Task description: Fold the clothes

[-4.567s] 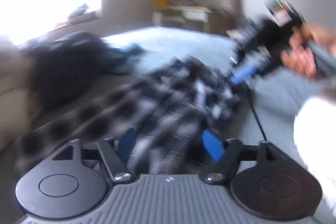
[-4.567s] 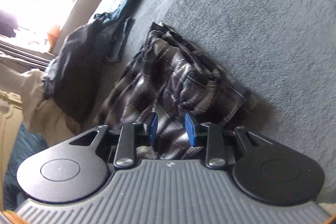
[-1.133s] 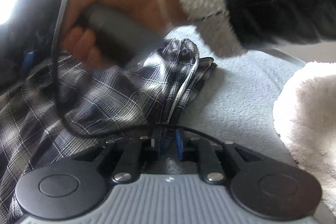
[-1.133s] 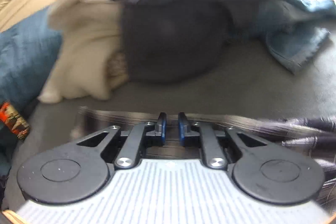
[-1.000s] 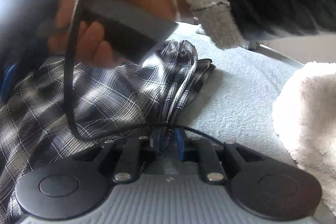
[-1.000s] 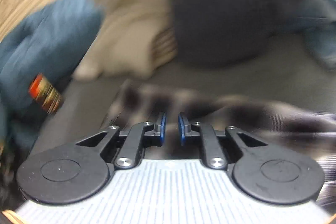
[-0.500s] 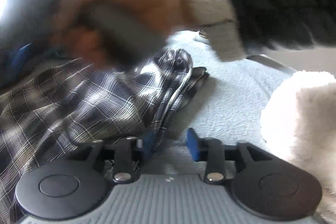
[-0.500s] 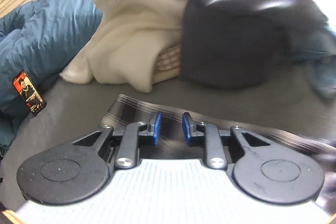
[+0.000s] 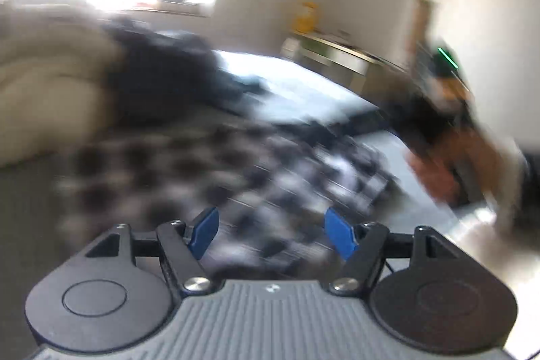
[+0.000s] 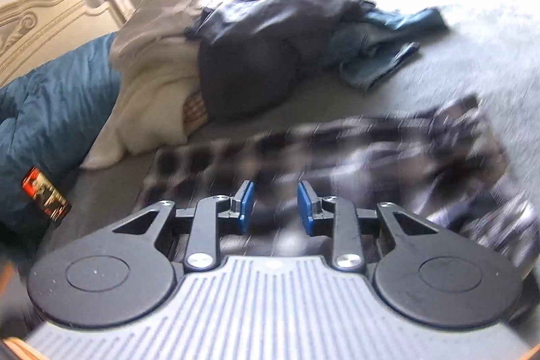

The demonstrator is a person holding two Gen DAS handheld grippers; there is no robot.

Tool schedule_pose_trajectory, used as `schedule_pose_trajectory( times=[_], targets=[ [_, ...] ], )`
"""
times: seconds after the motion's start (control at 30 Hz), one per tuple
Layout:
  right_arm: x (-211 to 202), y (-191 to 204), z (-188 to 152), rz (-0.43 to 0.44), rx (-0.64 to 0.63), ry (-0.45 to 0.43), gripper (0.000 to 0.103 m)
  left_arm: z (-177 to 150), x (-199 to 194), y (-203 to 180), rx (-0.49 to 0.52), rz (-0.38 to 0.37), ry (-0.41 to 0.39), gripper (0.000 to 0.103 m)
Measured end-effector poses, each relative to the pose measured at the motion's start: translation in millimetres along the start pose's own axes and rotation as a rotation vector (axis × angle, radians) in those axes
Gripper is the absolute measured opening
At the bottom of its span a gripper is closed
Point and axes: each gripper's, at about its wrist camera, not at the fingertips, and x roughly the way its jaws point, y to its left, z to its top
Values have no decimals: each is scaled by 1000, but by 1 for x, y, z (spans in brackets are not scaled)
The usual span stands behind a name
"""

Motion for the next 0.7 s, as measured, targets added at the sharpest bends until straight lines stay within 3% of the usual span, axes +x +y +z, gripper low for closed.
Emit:
schedule_pose_trajectory(
  times=[0.13, 0.17, 0.37, 0.47, 0.6, 0.7],
  targets=[
    [19, 15, -18, 26, -33, 30, 27, 27, 20, 34, 50, 197, 21, 62],
    [24, 18, -22, 28, -45, 39, 27, 31, 30, 42, 58, 222, 38, 56],
    [38, 31, -37, 15, -141, 65, 27, 40, 102, 78, 53, 266, 113, 25],
    [44, 27, -43, 17, -120, 82, 27, 32, 118, 86, 155, 309, 168, 23],
    [52, 18, -47, 21, -83, 99, 27, 22, 127, 91, 376, 480, 150, 23],
    [53, 11, -48, 43, -65, 96, 27, 26, 127, 106, 364, 520, 134, 23]
  ],
)
